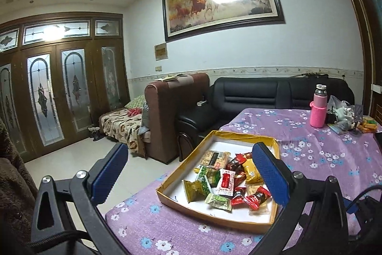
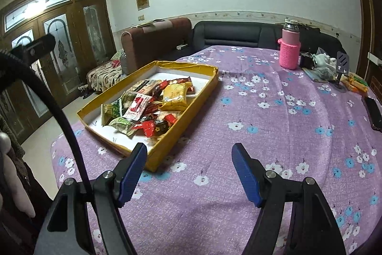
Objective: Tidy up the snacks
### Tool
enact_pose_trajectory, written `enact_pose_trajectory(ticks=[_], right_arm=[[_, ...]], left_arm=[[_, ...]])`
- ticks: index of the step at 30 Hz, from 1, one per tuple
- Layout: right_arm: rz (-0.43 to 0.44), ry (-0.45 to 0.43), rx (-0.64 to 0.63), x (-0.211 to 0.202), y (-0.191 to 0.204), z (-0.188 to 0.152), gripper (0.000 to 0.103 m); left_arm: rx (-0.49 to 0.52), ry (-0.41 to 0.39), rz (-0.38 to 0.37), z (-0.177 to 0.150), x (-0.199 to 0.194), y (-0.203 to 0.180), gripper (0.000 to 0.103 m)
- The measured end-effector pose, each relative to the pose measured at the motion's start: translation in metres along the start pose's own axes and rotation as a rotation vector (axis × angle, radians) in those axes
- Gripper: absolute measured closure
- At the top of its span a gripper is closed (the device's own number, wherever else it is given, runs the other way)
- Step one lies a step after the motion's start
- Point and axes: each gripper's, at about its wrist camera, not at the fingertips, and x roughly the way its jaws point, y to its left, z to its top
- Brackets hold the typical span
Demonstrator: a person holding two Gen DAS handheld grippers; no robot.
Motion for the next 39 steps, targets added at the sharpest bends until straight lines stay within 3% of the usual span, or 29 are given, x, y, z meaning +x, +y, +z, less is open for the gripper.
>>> enact_pose_trajectory(ticks=[7, 17, 28, 39], right_arm=[[-0.007, 0.006, -0.025, -0.001, 0.009, -0.004, 0.030], [-0.001, 0.042, -0.044, 0.008, 0.019, -0.010, 0.030], [0.007, 0.063, -0.072, 0.014, 0.028, -0.013, 0.028], [0.001, 0.059, -0.063, 0.016, 0.027, -0.016, 0.026]], left_arm=[[0.026, 0.069, 0.101, -0.013, 0.012, -0.003, 0.000], [0.043, 0.164, 0.138, -0.038, 0.028, -0.005, 0.000], [-0.002, 0.285, 0.058, -0.050, 0.044, -0.002, 0.000], [-0.031, 0.307, 0.048, -0.056, 0.049, -0.001, 0.000]])
